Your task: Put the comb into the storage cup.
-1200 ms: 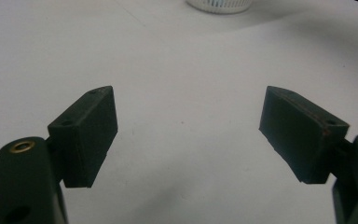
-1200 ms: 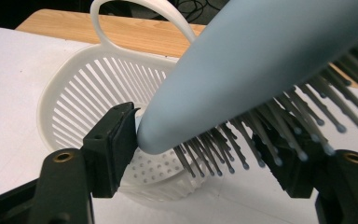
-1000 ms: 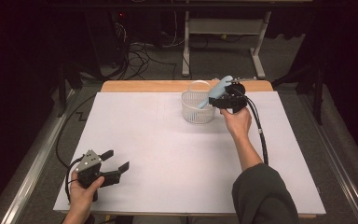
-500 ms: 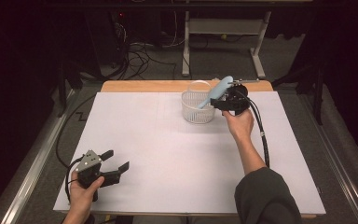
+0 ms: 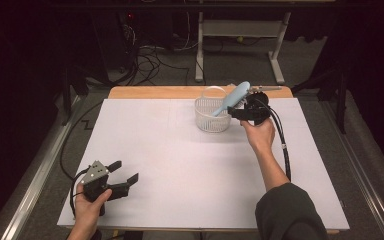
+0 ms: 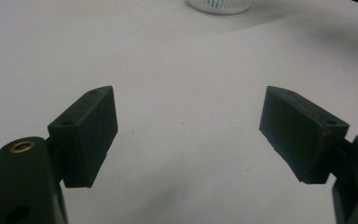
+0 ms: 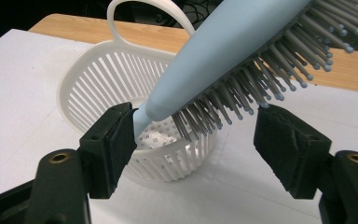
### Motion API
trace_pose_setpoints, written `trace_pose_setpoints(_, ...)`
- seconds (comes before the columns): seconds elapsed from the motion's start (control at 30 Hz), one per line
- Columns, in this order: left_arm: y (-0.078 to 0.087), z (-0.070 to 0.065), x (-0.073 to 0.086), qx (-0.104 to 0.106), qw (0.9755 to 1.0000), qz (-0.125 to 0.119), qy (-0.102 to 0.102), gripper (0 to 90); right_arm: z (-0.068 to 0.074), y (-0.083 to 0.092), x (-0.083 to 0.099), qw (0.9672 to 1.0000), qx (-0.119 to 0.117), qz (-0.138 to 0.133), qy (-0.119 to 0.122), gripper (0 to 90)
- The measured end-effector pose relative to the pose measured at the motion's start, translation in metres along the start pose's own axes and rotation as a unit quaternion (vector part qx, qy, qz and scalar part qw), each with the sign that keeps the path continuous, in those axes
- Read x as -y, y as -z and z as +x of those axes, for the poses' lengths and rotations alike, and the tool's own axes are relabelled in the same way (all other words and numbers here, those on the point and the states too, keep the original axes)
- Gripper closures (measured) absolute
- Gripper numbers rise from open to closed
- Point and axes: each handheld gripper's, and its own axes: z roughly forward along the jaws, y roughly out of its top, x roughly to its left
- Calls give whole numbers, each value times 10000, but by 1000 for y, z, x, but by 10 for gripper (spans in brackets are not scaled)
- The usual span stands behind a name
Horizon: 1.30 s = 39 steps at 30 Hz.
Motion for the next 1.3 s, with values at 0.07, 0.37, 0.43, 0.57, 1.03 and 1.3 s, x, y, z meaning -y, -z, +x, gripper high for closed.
trace_pose_setpoints(0.07, 0, 0, 0, 0, 10000, 0, 4, 201, 0, 1, 1, 10000, -13, -19, 24, 299)
trace_pose_setpoints(0.37, 0, 0, 0, -29, 10000, 16, 1, 201, -1, 9, 4, 9999, 7, -93, 76, 304)
trace_pose_setpoints(0.43, 0, 0, 0, -30, 10000, 15, 6, 201, -1, 10, 5, 9999, 5, -106, 93, 304)
trace_pose_setpoints(0.57, 0, 1, 0, -33, 10000, 16, 9, 201, -2, 13, 5, 9999, 5, -119, 113, 304)
trace_pose_setpoints(1.03, 0, 1, 0, -64, 10000, -7, 44, 211, -4, 20, 8, 9997, -39, -169, 148, 305)
trace_pose_setpoints(1.3, 2, 2, 0, -52, 9999, -41, 105, 212, -6, 24, 10, 9997, -57, -199, 164, 304)
